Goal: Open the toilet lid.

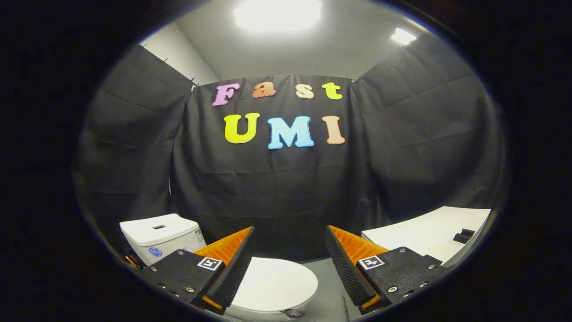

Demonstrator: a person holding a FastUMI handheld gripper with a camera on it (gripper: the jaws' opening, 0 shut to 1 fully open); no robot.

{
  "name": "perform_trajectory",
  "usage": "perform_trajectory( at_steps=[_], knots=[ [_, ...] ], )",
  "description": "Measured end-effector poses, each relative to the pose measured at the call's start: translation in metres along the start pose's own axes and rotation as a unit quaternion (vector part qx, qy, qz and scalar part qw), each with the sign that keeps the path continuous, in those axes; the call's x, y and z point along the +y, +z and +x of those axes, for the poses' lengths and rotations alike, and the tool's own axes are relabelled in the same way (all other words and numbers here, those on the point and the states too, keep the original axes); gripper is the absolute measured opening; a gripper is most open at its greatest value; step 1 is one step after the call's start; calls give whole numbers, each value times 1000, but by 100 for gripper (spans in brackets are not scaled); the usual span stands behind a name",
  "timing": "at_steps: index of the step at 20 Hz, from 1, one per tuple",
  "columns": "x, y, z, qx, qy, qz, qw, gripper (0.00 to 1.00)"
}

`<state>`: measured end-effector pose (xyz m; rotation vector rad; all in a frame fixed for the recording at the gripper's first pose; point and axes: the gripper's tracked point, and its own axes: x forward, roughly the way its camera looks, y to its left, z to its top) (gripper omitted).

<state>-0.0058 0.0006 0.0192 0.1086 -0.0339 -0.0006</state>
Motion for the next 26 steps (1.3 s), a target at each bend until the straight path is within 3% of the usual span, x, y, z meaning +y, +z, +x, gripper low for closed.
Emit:
perform_trajectory(
  at_steps=[6,13,17,20,26],
  knots=[
    [10,-2,8,-8,3,82,997,94],
    [17,-47,10,24,-30,164,986,95],
    [20,-78,9,42,-49,218,974,95],
    [33,-114,6,73,-41,259,962,96],
    [35,-182,-2,100,-79,334,934,95]
  ],
)
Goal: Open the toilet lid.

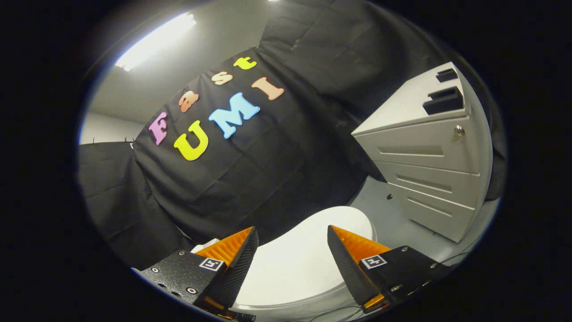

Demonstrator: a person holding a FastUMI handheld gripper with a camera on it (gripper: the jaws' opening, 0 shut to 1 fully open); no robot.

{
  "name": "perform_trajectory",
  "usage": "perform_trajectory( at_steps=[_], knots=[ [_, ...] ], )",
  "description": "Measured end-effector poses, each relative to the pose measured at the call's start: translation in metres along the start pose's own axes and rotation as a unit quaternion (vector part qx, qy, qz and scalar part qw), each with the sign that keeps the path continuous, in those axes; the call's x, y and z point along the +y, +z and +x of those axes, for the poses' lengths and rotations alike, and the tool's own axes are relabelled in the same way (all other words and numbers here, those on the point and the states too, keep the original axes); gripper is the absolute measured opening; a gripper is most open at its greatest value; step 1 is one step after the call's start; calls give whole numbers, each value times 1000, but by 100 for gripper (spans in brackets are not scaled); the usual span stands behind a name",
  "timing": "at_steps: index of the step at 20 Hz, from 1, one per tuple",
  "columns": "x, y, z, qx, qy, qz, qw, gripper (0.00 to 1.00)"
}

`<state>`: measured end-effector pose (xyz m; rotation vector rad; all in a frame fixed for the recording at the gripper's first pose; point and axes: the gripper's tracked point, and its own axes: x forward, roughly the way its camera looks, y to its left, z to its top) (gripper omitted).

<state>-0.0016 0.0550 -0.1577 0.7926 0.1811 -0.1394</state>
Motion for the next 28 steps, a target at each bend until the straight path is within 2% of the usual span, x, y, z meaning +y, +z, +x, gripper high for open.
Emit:
perform_trajectory(
  at_steps=[4,9,15,20,24,25,27,28],
  knots=[
    [-23,-37,9,26,-23,40,999,95],
    [-75,-59,-1,14,-70,104,992,95],
    [-120,-58,1,-14,-110,163,980,96],
    [-148,-44,-3,-60,-144,211,965,95],
    [-145,-86,8,5,-142,214,967,94],
    [-148,-89,13,17,-143,214,966,91],
    [-138,-95,15,32,-129,218,967,78],
    [-134,-94,19,33,-127,222,966,68]
  ],
)
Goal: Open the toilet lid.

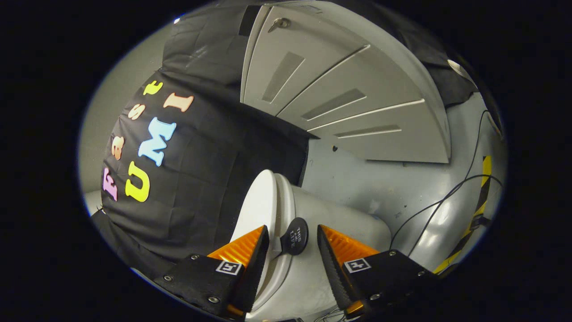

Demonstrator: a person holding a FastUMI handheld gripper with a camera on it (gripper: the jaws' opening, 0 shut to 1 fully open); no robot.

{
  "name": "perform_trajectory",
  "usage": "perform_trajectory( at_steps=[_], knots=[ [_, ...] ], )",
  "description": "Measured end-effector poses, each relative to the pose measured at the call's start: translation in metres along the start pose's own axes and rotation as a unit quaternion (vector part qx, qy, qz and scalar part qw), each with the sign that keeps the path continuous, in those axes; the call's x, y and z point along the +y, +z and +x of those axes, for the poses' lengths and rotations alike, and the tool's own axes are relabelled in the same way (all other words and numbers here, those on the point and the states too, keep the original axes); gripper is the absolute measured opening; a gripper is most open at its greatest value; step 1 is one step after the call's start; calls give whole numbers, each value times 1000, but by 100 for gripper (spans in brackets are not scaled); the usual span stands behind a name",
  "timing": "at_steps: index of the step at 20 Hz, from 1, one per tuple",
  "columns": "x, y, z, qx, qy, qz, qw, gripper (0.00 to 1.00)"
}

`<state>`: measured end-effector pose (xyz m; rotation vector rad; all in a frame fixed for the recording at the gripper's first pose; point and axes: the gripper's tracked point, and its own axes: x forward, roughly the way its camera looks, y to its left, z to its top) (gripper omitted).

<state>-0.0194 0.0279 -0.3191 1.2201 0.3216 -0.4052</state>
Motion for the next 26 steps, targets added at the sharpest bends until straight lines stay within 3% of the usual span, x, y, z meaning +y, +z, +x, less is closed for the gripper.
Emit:
perform_trajectory(
  at_steps=[3,5,7,8,15,22,26],
  knots=[
    [3,5,8,-13,-2,-9,1000,50],
    [3,8,6,-14,-5,4,1000,47],
    [-7,4,9,-7,-21,6,1000,36],
    [-6,6,8,-8,-20,6,1000,16],
    [1,6,6,9,-49,1,999,0],
    [45,23,-10,12,-49,-37,998,0],
    [78,28,-21,17,-52,-112,992,0]
  ],
)
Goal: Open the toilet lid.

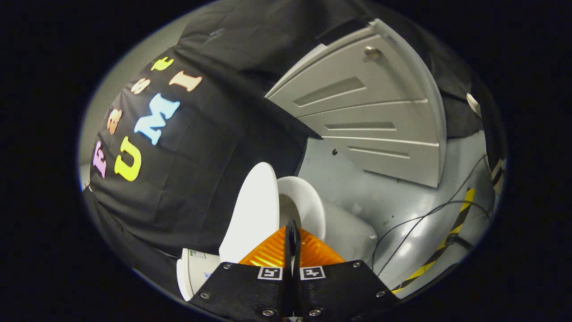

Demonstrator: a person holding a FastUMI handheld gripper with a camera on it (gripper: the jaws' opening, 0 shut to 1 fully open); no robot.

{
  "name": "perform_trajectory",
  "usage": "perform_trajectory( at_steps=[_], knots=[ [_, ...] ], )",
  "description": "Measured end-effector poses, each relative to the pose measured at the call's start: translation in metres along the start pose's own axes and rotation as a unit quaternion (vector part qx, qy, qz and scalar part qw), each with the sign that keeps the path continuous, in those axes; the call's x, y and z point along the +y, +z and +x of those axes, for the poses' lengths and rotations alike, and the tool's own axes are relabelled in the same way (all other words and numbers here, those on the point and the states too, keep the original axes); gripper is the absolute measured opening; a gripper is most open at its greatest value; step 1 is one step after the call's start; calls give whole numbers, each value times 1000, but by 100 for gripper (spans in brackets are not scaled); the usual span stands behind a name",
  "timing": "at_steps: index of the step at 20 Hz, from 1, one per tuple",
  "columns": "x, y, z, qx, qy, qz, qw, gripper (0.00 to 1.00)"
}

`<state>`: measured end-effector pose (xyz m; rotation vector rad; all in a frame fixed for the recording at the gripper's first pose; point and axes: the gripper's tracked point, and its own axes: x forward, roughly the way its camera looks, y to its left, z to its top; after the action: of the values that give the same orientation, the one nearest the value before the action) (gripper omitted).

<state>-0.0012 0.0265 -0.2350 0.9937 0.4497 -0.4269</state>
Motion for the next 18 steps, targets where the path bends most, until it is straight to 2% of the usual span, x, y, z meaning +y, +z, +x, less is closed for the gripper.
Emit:
perform_trajectory(
  at_steps=[6,18],
  knots=[
    [44,16,-23,-14,34,-11,999,0],
    [113,26,-57,-30,71,-96,992,0]
  ],
)
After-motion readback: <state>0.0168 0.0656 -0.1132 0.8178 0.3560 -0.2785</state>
